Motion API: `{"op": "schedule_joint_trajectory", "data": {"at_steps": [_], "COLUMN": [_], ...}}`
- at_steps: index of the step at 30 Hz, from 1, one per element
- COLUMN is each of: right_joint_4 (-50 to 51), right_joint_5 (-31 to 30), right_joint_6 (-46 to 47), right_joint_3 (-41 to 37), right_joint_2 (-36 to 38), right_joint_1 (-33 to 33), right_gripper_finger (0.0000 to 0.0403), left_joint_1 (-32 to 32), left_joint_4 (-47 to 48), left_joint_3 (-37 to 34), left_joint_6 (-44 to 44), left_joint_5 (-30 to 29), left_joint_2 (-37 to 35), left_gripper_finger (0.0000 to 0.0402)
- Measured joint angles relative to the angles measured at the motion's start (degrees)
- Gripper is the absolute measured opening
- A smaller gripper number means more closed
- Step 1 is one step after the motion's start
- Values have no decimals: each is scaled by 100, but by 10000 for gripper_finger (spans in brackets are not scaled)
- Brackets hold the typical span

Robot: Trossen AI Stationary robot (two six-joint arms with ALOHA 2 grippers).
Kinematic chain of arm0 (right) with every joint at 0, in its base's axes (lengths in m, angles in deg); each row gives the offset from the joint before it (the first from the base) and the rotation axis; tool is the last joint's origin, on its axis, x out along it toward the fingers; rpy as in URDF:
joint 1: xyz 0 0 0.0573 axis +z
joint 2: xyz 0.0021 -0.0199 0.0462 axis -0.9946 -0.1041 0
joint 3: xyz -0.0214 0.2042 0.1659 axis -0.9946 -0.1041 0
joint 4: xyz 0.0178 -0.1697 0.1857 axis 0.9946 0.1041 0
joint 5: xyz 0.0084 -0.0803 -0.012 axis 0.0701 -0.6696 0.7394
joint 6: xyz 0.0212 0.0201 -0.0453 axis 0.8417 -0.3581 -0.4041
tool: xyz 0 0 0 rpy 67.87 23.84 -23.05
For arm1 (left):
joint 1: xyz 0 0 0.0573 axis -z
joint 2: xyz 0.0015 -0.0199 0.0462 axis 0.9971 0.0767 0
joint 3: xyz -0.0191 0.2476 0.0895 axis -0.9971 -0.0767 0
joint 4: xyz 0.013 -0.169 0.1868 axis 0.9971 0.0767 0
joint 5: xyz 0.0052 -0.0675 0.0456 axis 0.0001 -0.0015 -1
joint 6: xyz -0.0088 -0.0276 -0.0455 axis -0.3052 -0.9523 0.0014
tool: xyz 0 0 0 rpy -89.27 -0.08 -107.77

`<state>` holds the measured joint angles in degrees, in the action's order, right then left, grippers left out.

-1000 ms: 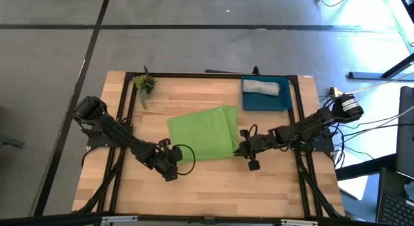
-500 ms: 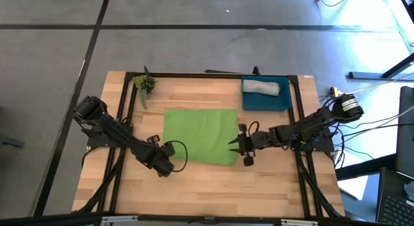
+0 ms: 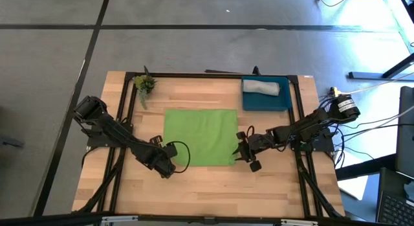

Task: Roll microfiber towels into tight, uniform cylinder then place into a basket
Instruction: Fold the green microfiber cloth

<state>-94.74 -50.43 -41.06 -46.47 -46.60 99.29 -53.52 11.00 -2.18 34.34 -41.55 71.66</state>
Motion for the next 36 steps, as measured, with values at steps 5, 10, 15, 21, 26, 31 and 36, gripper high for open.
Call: {"op": "schedule_joint_trajectory", "data": {"at_steps": [5,10,15,21,26,31,36], "right_joint_4": [-18,-22,-47,-162,-335,-652,-719], "right_joint_5": [-421,-381,273,284,300,284,256], "right_joint_6": [1,-184,-284,-242,-165,-301,-289], "right_joint_3": [0,0,0,0,-1,-2,-2], "right_joint_2": [-19,-19,-19,-21,-182,-652,-849], "right_joint_1": [-44,-82,-85,-85,-85,-89,-90], "right_gripper_finger": [131,131,131,131,131,131,131], "left_joint_1": [-2,-9,-9,-9,-9,-8,-8], "left_joint_4": [-39,-40,-45,-54,-71,-87,-90], "left_joint_3": [0,98,199,199,199,199,199], "left_joint_6": [2,145,155,151,150,151,151], "left_joint_5": [-64,-228,-275,-281,-284,-286,-286], "left_joint_2": [0,0,0,0,0,0,0], "left_gripper_finger": [0,0,0,0,0,0,0]}}
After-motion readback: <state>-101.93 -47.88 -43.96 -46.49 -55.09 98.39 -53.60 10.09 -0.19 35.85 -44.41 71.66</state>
